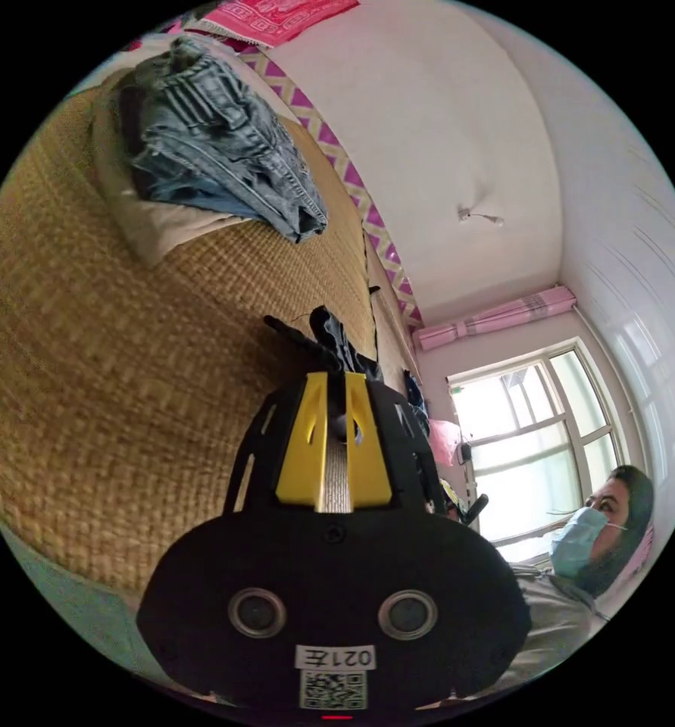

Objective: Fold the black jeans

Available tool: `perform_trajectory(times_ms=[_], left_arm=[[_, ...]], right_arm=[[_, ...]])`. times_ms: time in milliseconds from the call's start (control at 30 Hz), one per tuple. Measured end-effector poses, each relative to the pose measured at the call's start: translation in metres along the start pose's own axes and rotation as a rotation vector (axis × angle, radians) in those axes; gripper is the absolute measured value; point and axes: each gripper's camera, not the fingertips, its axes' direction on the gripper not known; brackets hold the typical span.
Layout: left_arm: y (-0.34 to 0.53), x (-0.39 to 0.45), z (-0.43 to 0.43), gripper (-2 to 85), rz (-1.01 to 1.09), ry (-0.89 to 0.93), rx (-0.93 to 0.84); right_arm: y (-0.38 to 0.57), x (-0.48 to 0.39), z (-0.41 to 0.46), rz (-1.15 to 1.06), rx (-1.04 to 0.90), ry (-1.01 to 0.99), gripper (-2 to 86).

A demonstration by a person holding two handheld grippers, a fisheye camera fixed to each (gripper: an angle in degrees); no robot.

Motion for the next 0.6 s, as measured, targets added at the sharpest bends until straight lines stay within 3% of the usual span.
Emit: perform_trajectory(times_ms=[167,300,467,600], left_arm=[[0.040,-0.044,-0.078,2.8,-0.094,-0.007,0.060],[0.035,-0.081,-0.091,3.7,-0.152,0.061,0.034],[0.040,-0.070,-0.128,5.0,-0.032,0.201,0.162],[0.055,-0.020,-0.144,6.3,0.119,0.036,0.179]], right_arm=[[-0.023,0.007,0.012,-0.053,-0.015,-0.002,-0.6],[-0.053,0.017,0.028,-0.080,-0.014,-0.091,-0.6],[-0.107,-0.002,0.053,-0.182,0.011,-0.235,-0.3],[-0.178,-0.055,0.095,-0.379,0.017,-0.356,2.0]])
